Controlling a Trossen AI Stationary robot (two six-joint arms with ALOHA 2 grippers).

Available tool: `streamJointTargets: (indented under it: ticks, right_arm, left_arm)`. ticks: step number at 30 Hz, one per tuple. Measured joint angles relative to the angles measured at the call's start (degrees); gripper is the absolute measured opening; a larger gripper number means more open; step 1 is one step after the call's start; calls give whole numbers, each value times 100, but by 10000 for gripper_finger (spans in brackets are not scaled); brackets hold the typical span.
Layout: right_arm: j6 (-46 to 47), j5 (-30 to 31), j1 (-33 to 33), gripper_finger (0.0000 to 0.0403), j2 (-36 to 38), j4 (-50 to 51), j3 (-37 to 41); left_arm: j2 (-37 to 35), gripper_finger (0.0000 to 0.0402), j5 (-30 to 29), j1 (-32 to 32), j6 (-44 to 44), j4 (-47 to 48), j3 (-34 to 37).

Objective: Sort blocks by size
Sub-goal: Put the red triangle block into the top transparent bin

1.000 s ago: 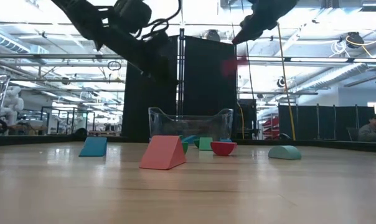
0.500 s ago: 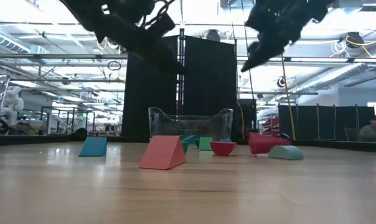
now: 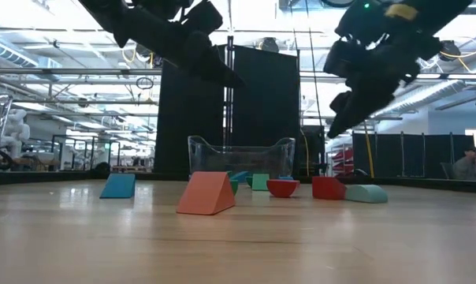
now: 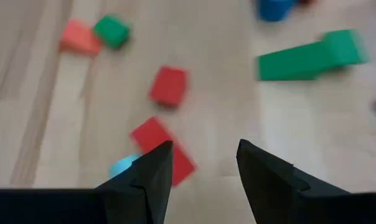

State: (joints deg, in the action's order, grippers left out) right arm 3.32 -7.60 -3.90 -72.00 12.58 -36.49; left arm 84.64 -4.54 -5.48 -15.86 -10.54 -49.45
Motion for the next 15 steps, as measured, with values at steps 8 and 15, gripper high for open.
streamJointTargets:
  ticks: [8, 15]
  right_arm:
    - [-972, 0, 370, 195, -859, -506, 59]
    - [-1190, -22, 358, 257, -1583, -546, -264]
  left_arm:
    - [0, 173, 0, 0, 44, 74, 2]
    - [2, 173, 0, 0, 45, 104, 2]
